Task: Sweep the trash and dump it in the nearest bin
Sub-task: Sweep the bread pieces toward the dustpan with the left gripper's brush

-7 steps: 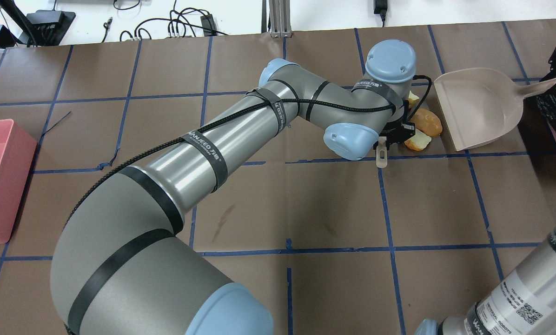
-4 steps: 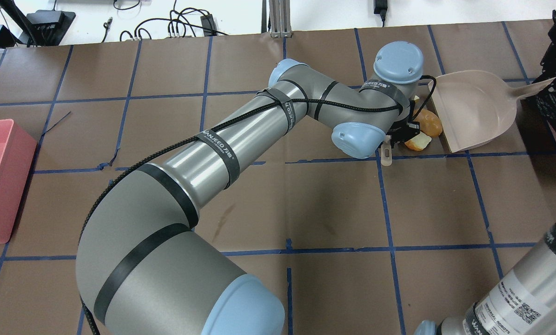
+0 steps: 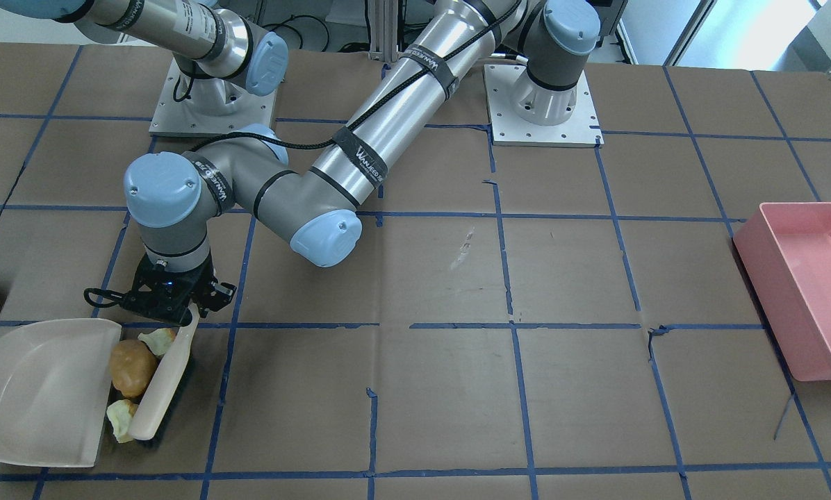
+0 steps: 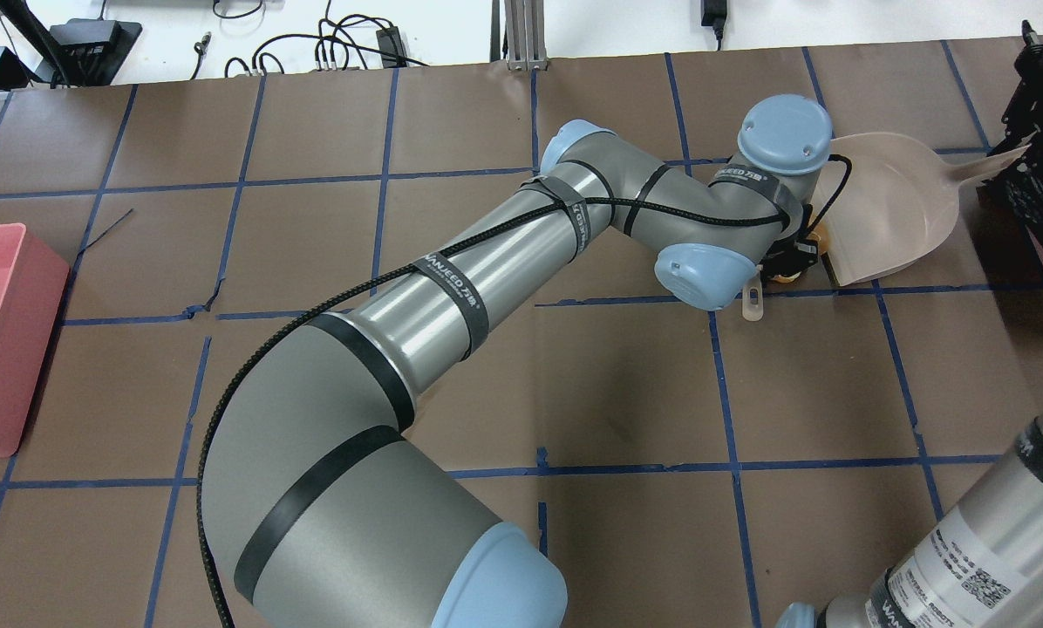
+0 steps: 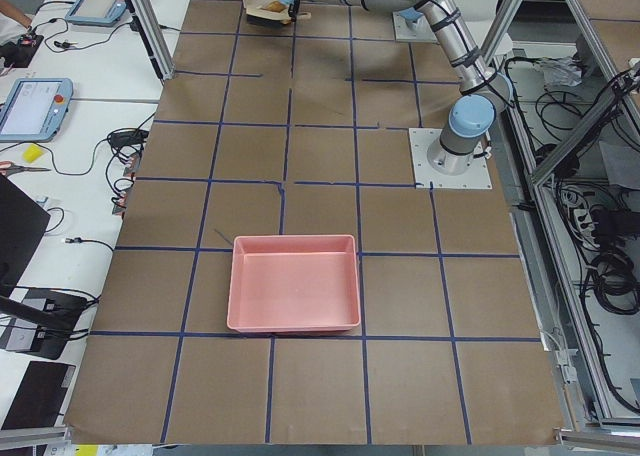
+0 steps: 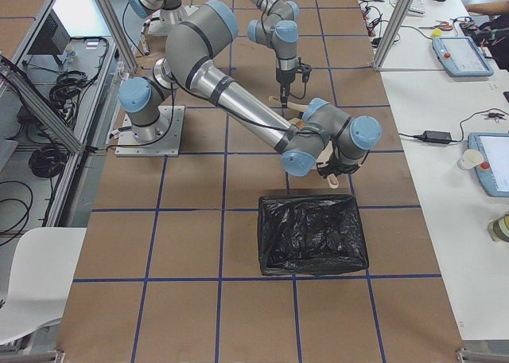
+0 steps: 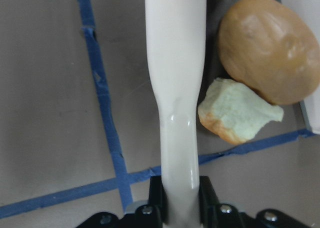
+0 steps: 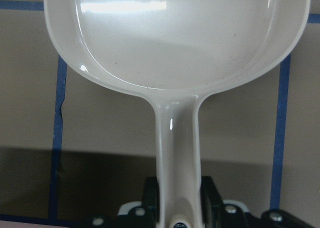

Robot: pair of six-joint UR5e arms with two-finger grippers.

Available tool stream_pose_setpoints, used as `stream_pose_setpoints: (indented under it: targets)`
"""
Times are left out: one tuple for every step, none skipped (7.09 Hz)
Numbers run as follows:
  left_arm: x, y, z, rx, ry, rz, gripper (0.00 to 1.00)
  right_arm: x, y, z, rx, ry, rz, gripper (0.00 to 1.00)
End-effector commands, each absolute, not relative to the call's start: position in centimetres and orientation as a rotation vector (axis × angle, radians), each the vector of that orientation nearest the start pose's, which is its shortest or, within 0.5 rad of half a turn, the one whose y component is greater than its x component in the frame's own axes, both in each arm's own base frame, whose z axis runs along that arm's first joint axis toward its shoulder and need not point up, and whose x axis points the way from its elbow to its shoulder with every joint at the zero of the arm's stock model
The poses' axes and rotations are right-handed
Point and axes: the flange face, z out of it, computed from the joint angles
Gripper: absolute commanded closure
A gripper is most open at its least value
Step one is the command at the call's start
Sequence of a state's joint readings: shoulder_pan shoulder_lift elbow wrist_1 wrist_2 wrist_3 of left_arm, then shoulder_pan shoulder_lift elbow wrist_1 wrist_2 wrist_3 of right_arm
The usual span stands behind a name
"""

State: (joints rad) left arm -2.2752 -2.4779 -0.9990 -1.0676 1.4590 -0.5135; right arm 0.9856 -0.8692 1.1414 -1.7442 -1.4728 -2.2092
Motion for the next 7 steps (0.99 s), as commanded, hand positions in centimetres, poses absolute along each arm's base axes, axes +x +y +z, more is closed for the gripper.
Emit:
stream_pose_setpoints:
  targets:
    - [-67.0,-51.2,20.9,0.377,3.315,-0.128,1.00,-28.4,-69.6,26.4,-2.092,2.159,-0.104,1.00]
    - [-68.7,-51.0,21.7,0.396,3.335,-0.167,1.00,-28.1,-69.4,25.9,-2.095,2.153,-0.103,1.00]
    - [-69.7,-51.3,22.0,0.393,3.350,-0.194,1.00,-27.7,-69.6,25.9,-2.104,2.145,-0.103,1.00]
    - [-70.7,-51.2,22.5,0.387,3.366,-0.211,1.00,-27.6,-69.7,25.9,-2.107,2.142,-0.103,1.00]
    - [-71.2,-50.9,23.2,0.393,3.369,-0.212,1.00,-27.5,-69.7,25.9,-2.108,2.140,-0.102,1.00]
    - [-71.5,-50.9,24.0,0.394,3.380,-0.228,1.00,-27.3,-69.7,26.0,-2.111,2.136,-0.102,1.00]
    - [-72.0,-51.0,25.7,0.392,3.416,-0.246,1.00,-27.2,-69.7,26.0,-2.111,2.136,-0.102,1.00]
